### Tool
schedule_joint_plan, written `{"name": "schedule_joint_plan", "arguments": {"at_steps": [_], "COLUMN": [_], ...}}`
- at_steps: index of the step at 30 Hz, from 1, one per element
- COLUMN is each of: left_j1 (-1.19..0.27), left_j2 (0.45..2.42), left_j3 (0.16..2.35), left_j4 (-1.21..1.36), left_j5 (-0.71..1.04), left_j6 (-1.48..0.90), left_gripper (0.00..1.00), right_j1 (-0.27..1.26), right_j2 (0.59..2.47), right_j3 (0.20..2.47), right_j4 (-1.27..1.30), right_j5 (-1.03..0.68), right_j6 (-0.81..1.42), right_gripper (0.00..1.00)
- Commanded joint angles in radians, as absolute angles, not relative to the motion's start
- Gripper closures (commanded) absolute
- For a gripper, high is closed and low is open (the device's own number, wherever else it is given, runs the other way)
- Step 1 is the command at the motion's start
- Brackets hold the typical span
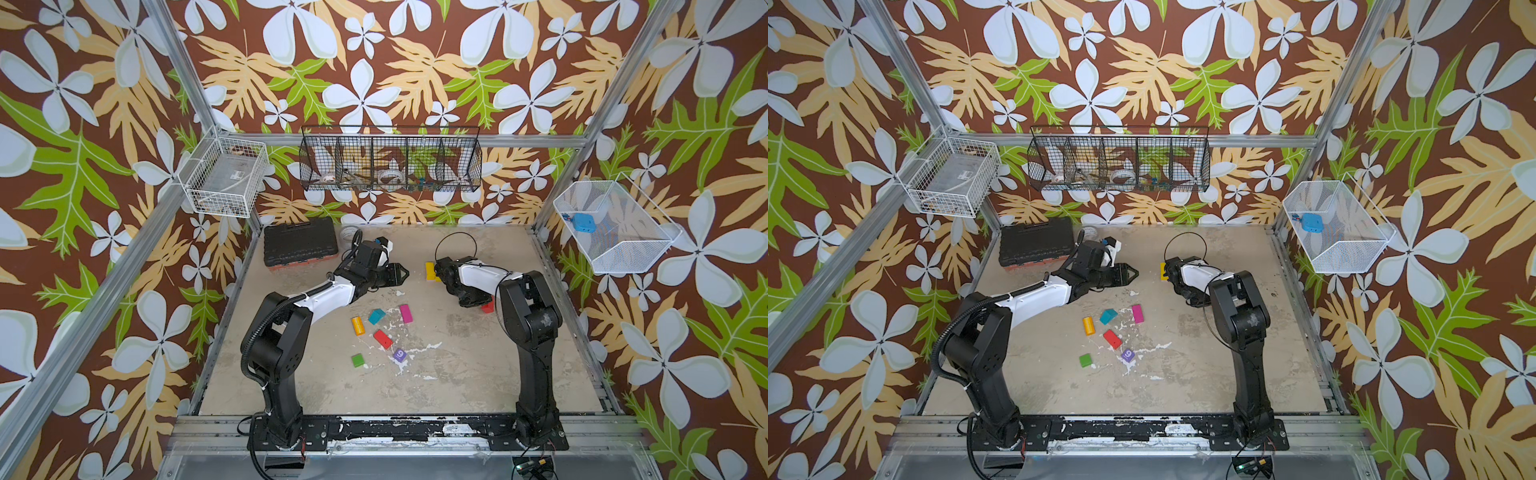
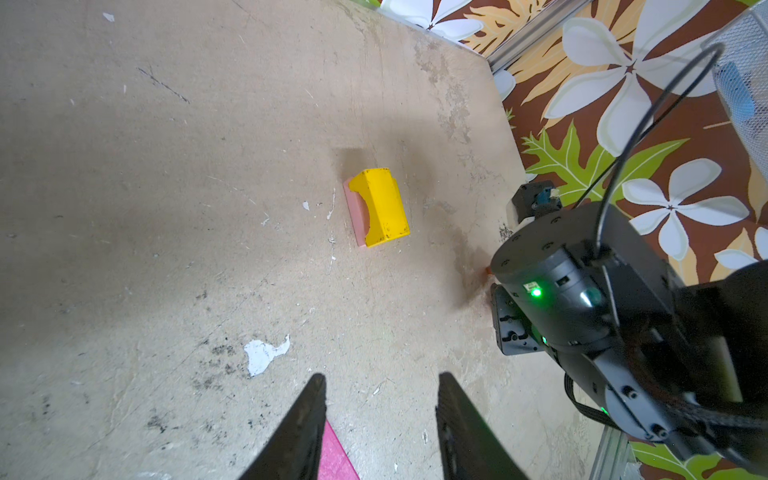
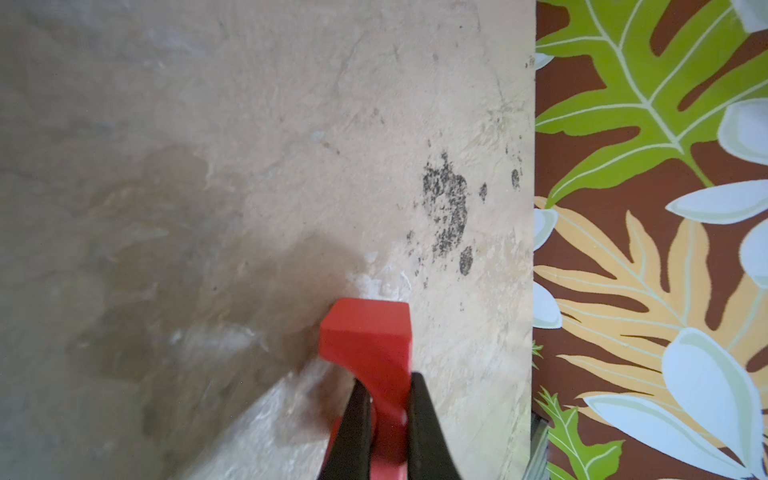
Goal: Build the wood block tower
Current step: 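Lift the red arch block off the stack and carry it away with the right gripper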
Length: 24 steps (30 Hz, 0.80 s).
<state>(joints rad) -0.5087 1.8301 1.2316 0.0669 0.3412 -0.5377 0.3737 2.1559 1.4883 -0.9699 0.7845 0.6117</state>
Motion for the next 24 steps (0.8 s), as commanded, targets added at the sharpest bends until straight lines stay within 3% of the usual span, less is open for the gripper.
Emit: {"name": "schedule_joint_plan", "arguments": {"at_steps": [1, 9, 14, 16, 24], "left_j1": [-0.508, -0.508, -0.508, -0.507, -0.508], "left_j2": [1.833, 1.831, 1.828, 1.828, 1.816], "left_j3": [1.235, 1.231, 1.230, 1.230, 1.221], "left_j4": [0.094, 0.101, 0.100, 0.101, 0.101], "left_j5": [0.348, 0.355, 0.356, 0.357, 0.361], "left_j6": [-0.530, -0.531, -0.531, -0.532, -0.525], "left_gripper": [0.55, 0.55, 0.55, 0.55, 0.55], "right_j1": [0.369, 0.352, 0.360, 0.360, 0.338], "right_j2": [2.179, 2.151, 2.070, 2.053, 1.941], "right_j3": [1.484, 1.470, 1.432, 1.427, 1.379], "right_j4": [-0.976, -0.920, -0.837, -0.833, -0.780], "right_j5": [0.790, 0.706, 0.622, 0.618, 0.577], "right_j6": [0.611, 0.575, 0.530, 0.534, 0.545], "right_gripper": [0.89, 0.82, 0.68, 0.58, 0.45]}}
